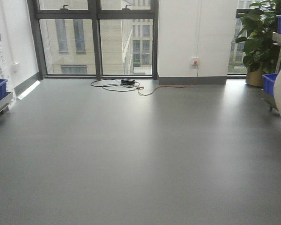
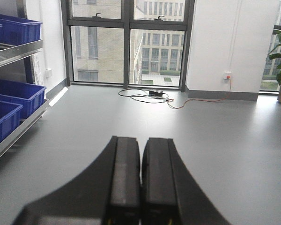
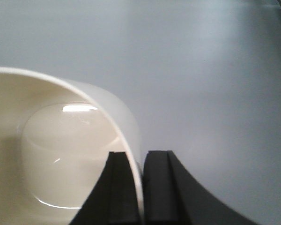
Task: Move white bin to right shelf second layer
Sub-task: 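Drive along the aisle toward the shelf with blue crates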
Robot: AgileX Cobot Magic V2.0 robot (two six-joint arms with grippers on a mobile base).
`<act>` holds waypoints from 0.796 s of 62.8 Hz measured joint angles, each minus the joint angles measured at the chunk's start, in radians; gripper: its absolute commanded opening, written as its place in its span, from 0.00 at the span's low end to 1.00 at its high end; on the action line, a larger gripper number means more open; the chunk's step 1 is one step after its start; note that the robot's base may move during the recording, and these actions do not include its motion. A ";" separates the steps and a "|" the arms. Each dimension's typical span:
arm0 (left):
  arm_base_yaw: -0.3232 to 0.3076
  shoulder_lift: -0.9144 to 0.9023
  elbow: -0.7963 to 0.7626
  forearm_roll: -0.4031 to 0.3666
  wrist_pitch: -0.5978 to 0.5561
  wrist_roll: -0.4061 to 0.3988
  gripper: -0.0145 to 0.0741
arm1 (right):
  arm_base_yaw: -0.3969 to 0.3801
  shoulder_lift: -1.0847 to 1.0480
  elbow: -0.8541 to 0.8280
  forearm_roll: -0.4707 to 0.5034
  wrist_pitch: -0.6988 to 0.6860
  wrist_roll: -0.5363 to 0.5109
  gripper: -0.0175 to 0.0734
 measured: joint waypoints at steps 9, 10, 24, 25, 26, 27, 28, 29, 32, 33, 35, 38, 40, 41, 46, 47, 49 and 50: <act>0.000 0.000 0.000 0.000 0.000 0.000 0.26 | 0.000 0.000 0.000 0.000 0.000 0.000 0.25; 0.000 0.000 0.000 0.000 0.000 0.000 0.26 | 0.000 0.000 0.000 0.000 0.000 0.000 0.25; 0.000 0.000 0.000 0.000 0.000 0.000 0.26 | 0.000 0.000 0.000 0.000 0.000 0.000 0.25; 0.000 0.000 0.000 0.000 0.000 0.000 0.26 | 0.000 0.000 0.000 0.000 0.000 0.000 0.25; 0.000 0.000 0.000 0.000 0.000 0.000 0.26 | 0.000 0.000 0.000 0.000 0.000 0.000 0.25; 0.000 0.000 0.000 0.000 0.000 0.000 0.26 | 0.000 0.000 0.000 0.000 0.000 0.000 0.25; 0.000 0.000 0.000 0.000 0.000 0.000 0.26 | 0.000 0.000 0.000 0.000 0.000 0.000 0.25; 0.000 0.000 0.000 0.000 0.000 0.000 0.26 | 0.000 0.000 0.000 0.000 0.000 0.000 0.25; 0.000 0.000 0.000 0.000 0.000 0.000 0.26 | 0.000 0.000 0.000 0.000 0.000 0.000 0.25; 0.000 0.000 0.000 0.000 0.000 0.000 0.26 | 0.000 0.000 0.000 0.000 0.000 0.000 0.25; 0.000 0.000 0.000 0.000 0.000 0.000 0.26 | 0.000 0.000 0.000 0.000 0.000 0.000 0.25; 0.000 0.000 0.000 0.000 0.000 0.000 0.26 | 0.000 0.000 0.000 0.000 0.000 0.000 0.25; 0.000 0.000 0.000 0.000 0.000 0.000 0.26 | 0.000 0.000 0.000 0.000 0.000 0.000 0.25; 0.000 0.000 0.000 0.000 0.000 0.000 0.26 | 0.000 0.000 0.000 0.000 0.000 0.000 0.25; 0.000 0.000 0.000 0.000 0.000 0.000 0.26 | 0.000 0.000 0.000 0.000 0.000 0.000 0.25; 0.000 0.000 0.000 0.000 0.000 0.000 0.26 | 0.000 0.000 0.000 0.000 0.000 0.000 0.25; 0.000 0.000 0.000 0.000 0.000 0.000 0.26 | 0.000 0.000 0.000 0.000 0.000 0.000 0.25; 0.000 0.000 0.000 0.000 0.000 0.000 0.26 | 0.000 0.000 0.000 0.000 0.000 0.000 0.25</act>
